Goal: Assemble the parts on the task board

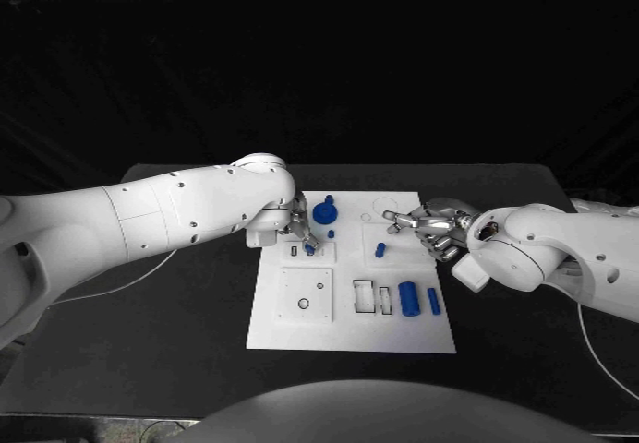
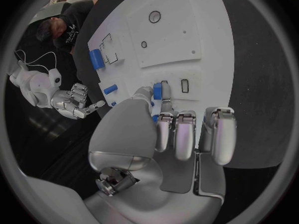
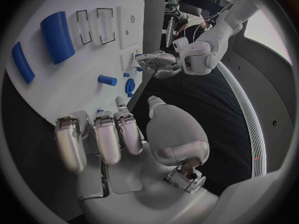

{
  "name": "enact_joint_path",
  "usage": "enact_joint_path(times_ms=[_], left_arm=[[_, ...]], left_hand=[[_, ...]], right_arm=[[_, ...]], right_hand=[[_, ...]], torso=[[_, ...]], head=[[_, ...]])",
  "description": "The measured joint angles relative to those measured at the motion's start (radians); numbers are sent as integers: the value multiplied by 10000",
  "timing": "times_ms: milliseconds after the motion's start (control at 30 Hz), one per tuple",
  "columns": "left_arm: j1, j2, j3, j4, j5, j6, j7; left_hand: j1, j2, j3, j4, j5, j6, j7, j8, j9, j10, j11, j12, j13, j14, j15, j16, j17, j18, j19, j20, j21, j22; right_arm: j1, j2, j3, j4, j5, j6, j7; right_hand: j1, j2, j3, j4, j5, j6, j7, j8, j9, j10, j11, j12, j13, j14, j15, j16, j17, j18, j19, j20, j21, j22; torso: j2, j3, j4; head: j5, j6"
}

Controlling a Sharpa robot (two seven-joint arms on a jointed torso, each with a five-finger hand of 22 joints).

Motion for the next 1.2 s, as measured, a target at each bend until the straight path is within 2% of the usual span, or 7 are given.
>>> enact_joint_path(times_ms=[433, 1200], left_arm=[[-130, 48, -20, -131, -179, 36, -9], [-147, 34, -23, -287, -263, -7, -12]], left_hand=[[0, 0, 0, -1, 0, -1, 0, 0, 9, 0, 1, 0, 5, 0, 0, 0, 0, 0, 0, 0, 0, 0], [-1, -1, 0, 0, 0, 34, 36, -39, 9, 0, 1, 0, 2, -1, 1, 0, -1, 0, 0, 0, 0, 0]], right_arm=[[-3, -7, 0, 9, 0, 0, 0], [-6, -31, 0, 24, 2, 0, 2]], right_hand=[[39, 39, 0, 0, 0, 0, 0, 0, 0, 0, 0, 0, 0, 0, 0, 0, 0, 0, 0, 0, 0, -1], [39, 39, -28, 29, 0, -36, -36, 0, 0, 0, 0, 0, 0, 0, 0, 0, 6, 0, 0, 0, 0, 6]], torso=[[6, -3, -1], [3, -3, -5]], head=[[-2, 0], [10, 0]])
